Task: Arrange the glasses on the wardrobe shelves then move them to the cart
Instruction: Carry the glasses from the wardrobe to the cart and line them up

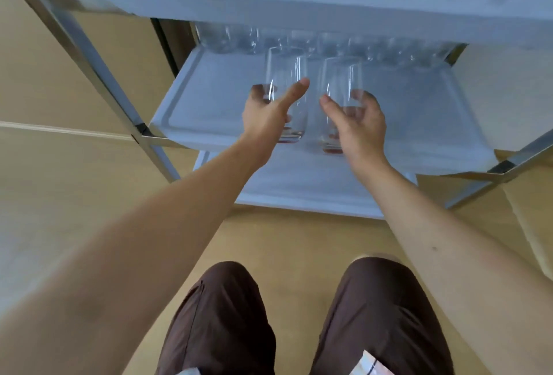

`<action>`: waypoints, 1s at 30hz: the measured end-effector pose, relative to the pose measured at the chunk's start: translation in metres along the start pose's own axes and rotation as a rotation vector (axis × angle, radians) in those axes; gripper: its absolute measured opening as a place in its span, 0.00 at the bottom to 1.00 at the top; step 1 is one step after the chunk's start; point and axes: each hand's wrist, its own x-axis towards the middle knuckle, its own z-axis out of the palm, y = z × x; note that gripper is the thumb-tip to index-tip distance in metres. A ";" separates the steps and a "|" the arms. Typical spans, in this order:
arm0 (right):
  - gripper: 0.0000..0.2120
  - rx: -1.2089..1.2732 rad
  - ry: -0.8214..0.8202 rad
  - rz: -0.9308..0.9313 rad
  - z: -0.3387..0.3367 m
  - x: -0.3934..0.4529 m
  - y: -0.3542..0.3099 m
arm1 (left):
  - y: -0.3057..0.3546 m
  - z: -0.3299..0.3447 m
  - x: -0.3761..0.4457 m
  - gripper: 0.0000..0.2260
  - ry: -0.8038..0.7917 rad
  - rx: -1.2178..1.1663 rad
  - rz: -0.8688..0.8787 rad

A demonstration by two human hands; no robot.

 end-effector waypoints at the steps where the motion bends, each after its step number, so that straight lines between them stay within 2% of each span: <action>1: 0.32 0.011 0.010 -0.010 0.000 0.002 0.005 | -0.005 0.002 0.003 0.29 -0.005 0.000 0.016; 8: 0.31 0.051 0.069 -0.007 -0.013 0.009 0.026 | -0.021 0.019 0.006 0.29 -0.030 0.007 0.035; 15: 0.37 0.043 0.070 -0.069 -0.016 0.026 0.024 | -0.023 0.030 0.020 0.33 -0.033 -0.047 0.082; 23: 0.33 0.005 0.019 -0.135 0.019 0.035 0.022 | -0.025 0.001 0.035 0.27 0.076 -0.075 0.134; 30: 0.33 0.011 -0.063 -0.183 0.062 0.060 0.024 | -0.027 -0.035 0.062 0.32 0.159 -0.084 0.161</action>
